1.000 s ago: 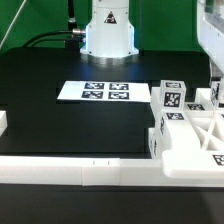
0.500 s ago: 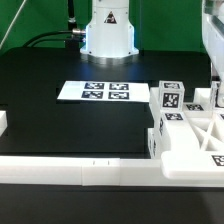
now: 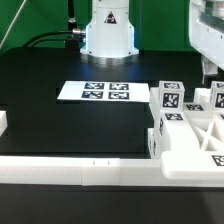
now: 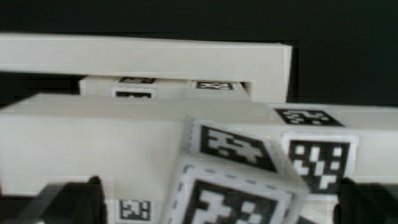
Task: Assemble chair
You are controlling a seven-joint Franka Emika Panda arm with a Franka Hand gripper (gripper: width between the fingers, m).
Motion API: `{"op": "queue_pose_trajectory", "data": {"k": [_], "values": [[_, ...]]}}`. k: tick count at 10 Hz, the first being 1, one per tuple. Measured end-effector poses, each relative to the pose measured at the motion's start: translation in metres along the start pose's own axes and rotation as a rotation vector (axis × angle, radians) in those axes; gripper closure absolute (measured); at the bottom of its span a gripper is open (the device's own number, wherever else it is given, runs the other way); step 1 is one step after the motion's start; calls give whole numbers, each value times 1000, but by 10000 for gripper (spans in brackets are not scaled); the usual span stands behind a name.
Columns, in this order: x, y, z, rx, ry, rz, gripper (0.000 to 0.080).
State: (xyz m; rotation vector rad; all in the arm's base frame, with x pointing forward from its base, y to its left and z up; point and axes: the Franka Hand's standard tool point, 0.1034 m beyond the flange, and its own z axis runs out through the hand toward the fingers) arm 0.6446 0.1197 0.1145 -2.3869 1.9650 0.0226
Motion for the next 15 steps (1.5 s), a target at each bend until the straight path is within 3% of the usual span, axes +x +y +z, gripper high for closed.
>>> {"op": "queue_pose_trajectory", "data": {"k": [7, 8, 14, 15], "values": [[-1, -5, 0, 2, 0, -555, 151], [3, -4, 1, -17, -1, -717, 151], [8, -6, 1, -40, 17, -1087, 151], [10, -6, 1, -41, 18, -1171, 282]]}}
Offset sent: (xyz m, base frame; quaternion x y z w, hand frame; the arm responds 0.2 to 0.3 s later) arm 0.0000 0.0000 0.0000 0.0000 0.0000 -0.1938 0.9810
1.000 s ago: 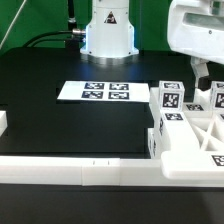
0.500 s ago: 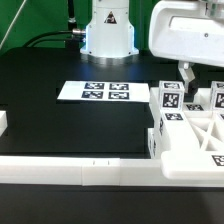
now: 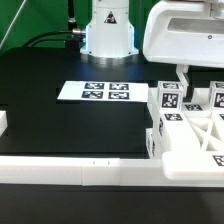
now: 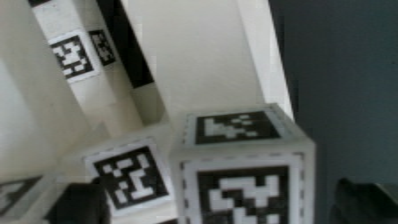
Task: Assemble chair
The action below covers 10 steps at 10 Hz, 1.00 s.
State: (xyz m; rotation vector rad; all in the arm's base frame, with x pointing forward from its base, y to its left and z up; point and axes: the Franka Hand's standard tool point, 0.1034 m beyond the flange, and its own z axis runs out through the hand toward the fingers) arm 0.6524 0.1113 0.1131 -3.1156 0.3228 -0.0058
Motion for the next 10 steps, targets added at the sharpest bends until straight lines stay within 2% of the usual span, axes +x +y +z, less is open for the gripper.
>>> {"op": "queue_pose_trajectory", "data": {"k": [1, 2, 3, 5, 8, 10], "values": [[0, 0, 0, 1, 0, 12, 282], [0, 0, 0, 1, 0, 12, 421], [0, 0, 0, 1, 0, 18, 514], [0, 0, 0, 3, 4, 48, 514], [-2, -4, 0, 38, 83, 399, 514], [-4, -1, 0, 34, 75, 578, 514]]}}
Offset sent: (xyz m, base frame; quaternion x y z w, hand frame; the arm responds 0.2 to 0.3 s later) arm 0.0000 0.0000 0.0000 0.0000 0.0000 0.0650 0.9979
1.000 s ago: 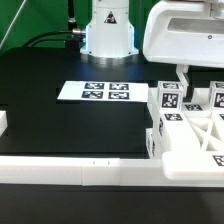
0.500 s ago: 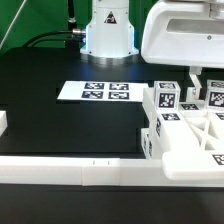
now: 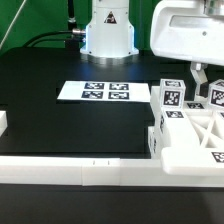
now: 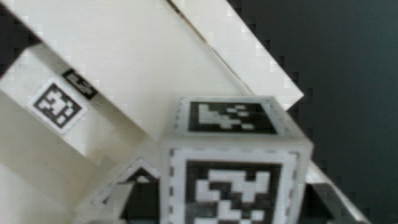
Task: Assemble chair
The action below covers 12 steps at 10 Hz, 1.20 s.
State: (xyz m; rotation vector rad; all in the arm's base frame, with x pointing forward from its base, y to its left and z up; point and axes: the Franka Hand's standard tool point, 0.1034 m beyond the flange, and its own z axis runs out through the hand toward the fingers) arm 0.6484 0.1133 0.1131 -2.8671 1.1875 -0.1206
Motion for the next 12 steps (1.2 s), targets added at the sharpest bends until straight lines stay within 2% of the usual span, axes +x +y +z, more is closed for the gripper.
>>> {"op": "queue_pose_trajectory", "data": {"k": [6, 12], "values": [[2, 2, 0, 0, 1, 323, 514], [0, 6, 1, -3, -34, 859, 514]]}}
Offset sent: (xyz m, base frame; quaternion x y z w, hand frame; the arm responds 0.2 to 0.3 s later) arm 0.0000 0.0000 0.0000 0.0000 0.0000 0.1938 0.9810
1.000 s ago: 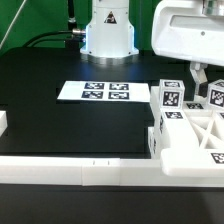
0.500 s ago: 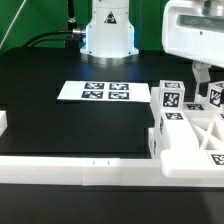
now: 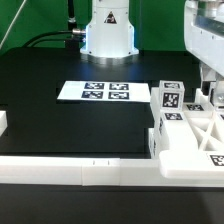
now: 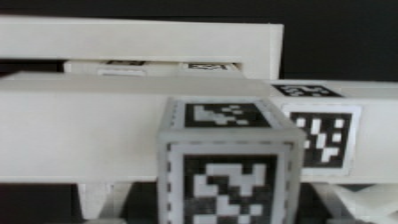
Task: Assemble chair
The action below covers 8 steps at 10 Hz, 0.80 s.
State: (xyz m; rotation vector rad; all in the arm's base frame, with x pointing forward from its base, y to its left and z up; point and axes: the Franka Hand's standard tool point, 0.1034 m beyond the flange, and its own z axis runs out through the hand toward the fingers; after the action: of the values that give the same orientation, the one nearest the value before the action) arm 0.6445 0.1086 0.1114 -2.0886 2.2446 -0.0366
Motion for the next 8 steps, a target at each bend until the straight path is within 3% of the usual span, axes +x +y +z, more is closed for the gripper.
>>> {"op": "queue_pose_trajectory", "data": {"k": [3, 7, 8], "values": [[-2, -1, -2, -5, 0, 211, 514], [-4, -1, -1, -6, -15, 220, 514], [-2, -1, 0, -5, -16, 174, 356]]}}
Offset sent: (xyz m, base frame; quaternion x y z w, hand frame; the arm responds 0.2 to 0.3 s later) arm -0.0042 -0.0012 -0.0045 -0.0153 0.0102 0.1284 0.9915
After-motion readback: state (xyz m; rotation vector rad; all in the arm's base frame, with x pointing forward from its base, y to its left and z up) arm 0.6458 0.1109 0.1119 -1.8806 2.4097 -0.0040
